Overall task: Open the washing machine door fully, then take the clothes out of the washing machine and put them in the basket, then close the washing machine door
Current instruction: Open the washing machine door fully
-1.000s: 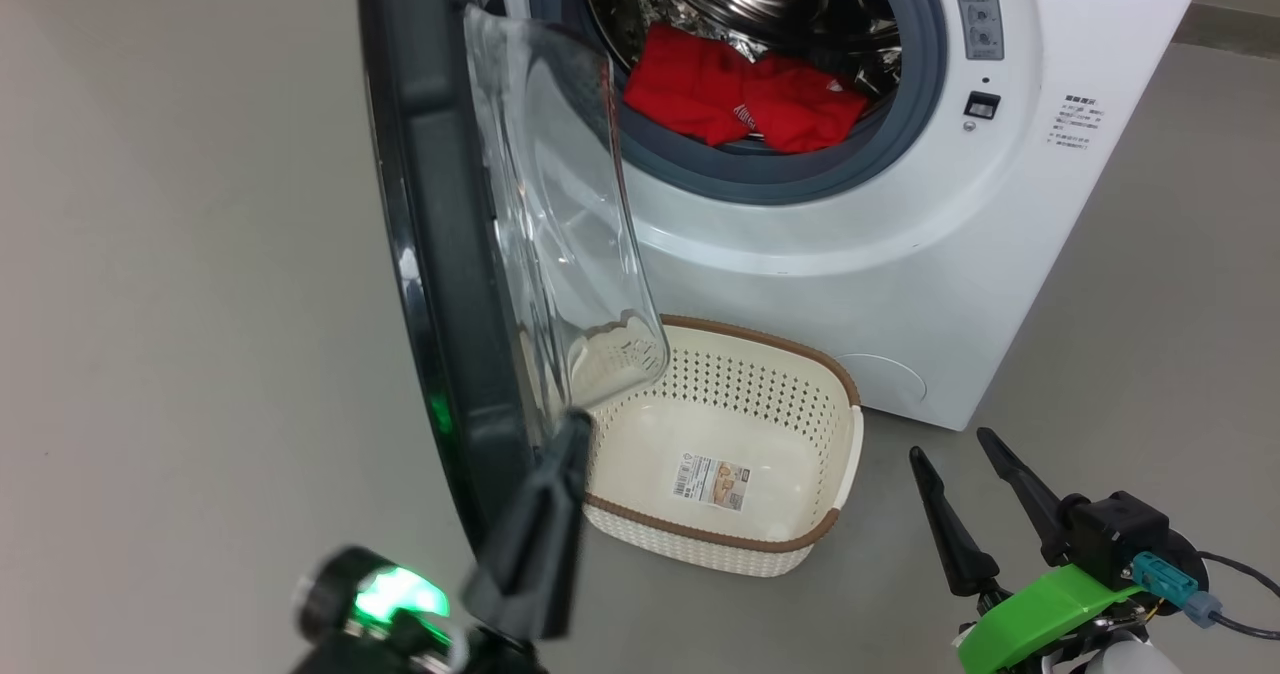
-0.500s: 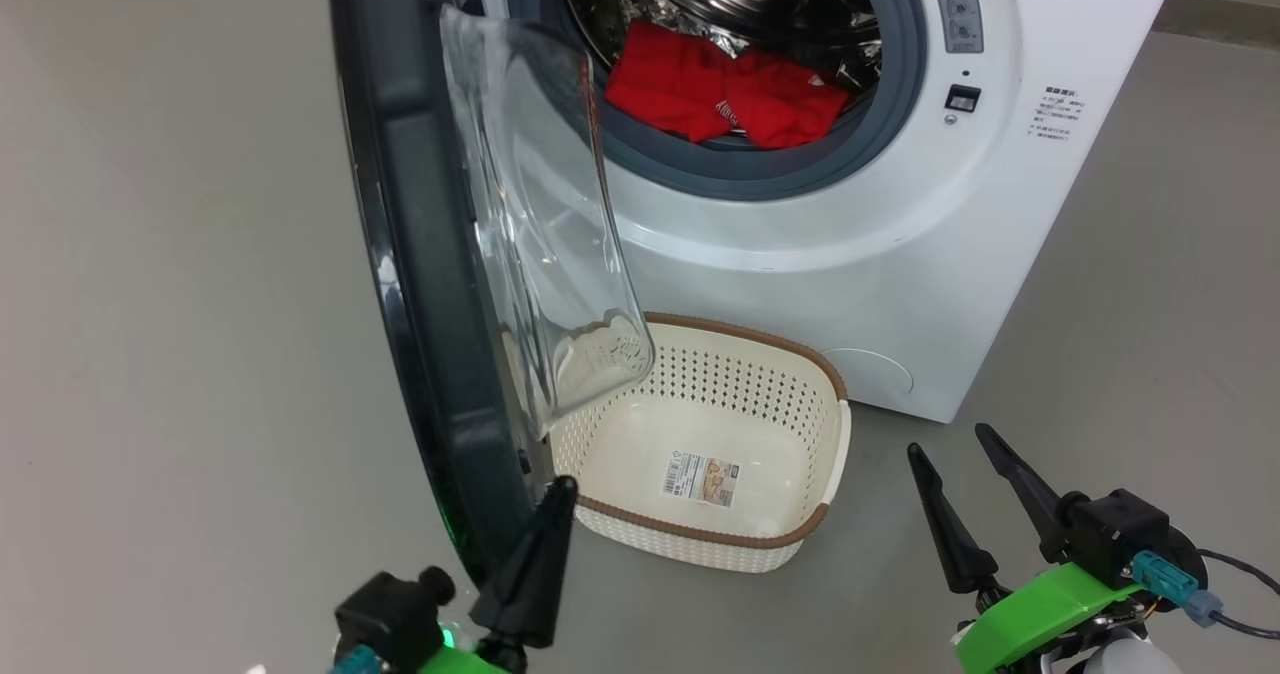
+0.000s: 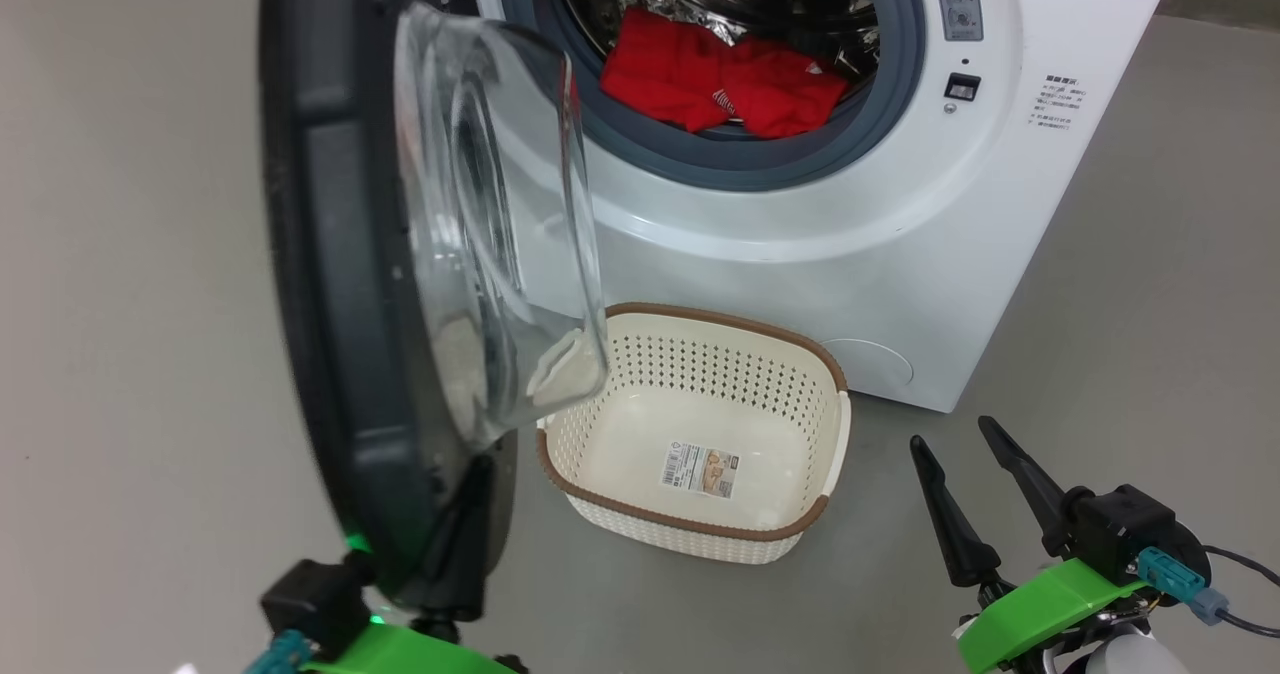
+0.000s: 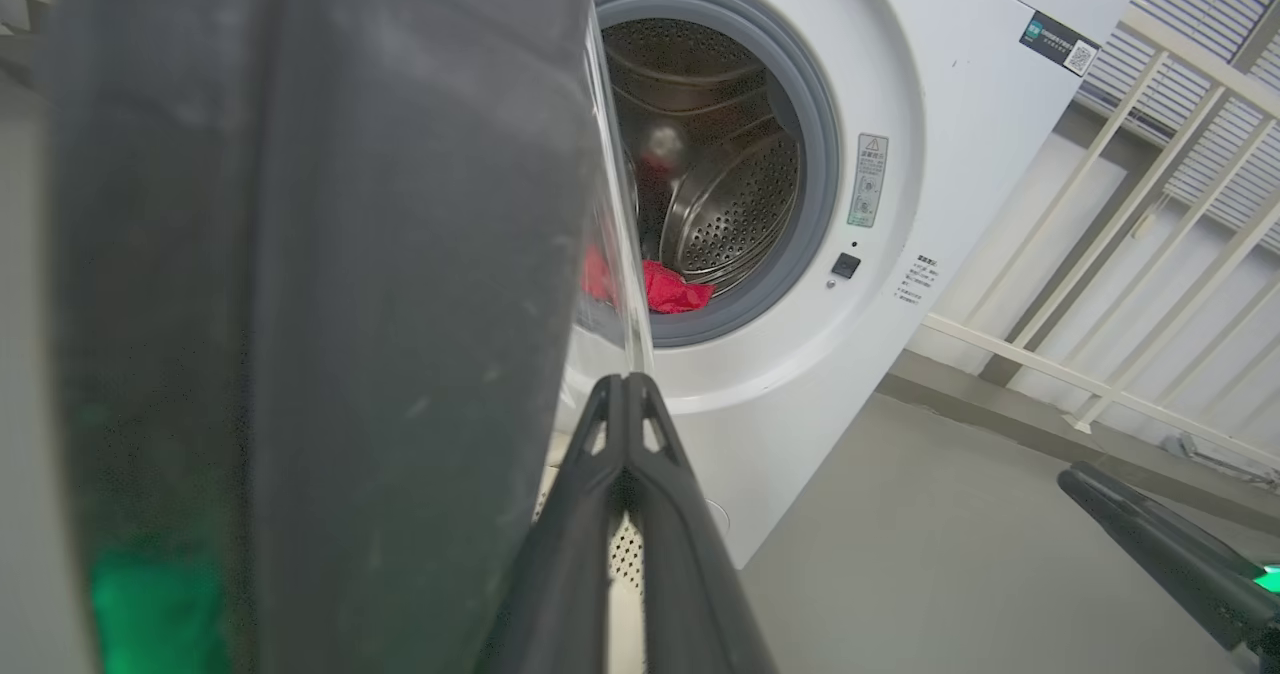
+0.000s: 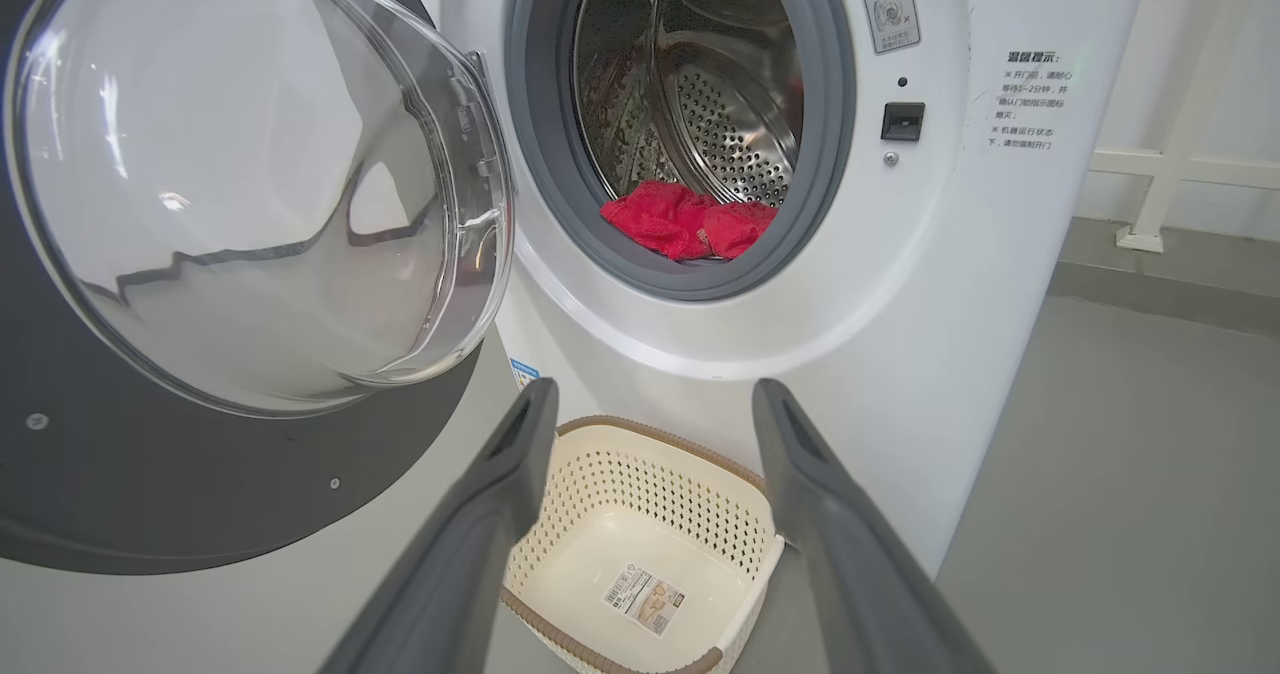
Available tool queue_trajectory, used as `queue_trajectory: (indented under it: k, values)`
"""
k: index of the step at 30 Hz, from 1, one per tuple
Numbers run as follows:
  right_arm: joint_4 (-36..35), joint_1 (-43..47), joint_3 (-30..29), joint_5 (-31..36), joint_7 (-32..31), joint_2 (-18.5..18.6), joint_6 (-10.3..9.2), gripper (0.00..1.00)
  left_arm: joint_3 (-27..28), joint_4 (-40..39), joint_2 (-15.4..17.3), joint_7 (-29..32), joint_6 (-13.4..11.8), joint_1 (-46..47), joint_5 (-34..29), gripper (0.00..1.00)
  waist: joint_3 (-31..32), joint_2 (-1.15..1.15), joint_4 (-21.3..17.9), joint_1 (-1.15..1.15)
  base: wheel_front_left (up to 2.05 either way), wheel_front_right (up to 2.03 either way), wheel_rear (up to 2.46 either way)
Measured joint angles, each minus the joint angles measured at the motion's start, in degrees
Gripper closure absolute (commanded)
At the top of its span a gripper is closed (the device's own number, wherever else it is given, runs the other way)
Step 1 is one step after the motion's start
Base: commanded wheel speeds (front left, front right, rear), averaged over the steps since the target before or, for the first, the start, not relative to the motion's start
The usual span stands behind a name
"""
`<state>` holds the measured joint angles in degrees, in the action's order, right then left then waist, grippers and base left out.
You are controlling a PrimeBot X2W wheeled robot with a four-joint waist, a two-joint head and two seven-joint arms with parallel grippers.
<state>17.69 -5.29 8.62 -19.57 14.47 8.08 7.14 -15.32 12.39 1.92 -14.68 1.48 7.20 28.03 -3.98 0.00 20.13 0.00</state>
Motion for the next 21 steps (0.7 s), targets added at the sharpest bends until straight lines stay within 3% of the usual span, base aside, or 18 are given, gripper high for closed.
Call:
queue_trajectory:
  k: [8, 21]
  values:
    - [-0.51, -0.01, -0.01, 0.00, 0.00, -0.02, 0.00, 0.00, 8.20, -0.51, -0.04, 0.00, -0.67, -0.55, -2.87, 1.00, -0.62, 0.00, 0.34, 0.00, 0.00, 0.00, 0.00]
    - [-0.75, -0.56, 0.48, 0.00, 0.00, 0.26, 0.00, 0.00, 23.98, 3.61, 0.09, 0.00, 1.68, 1.30, -7.76, 1.00, -2.36, 0.00, 0.18, 0.00, 0.00, 0.00, 0.00]
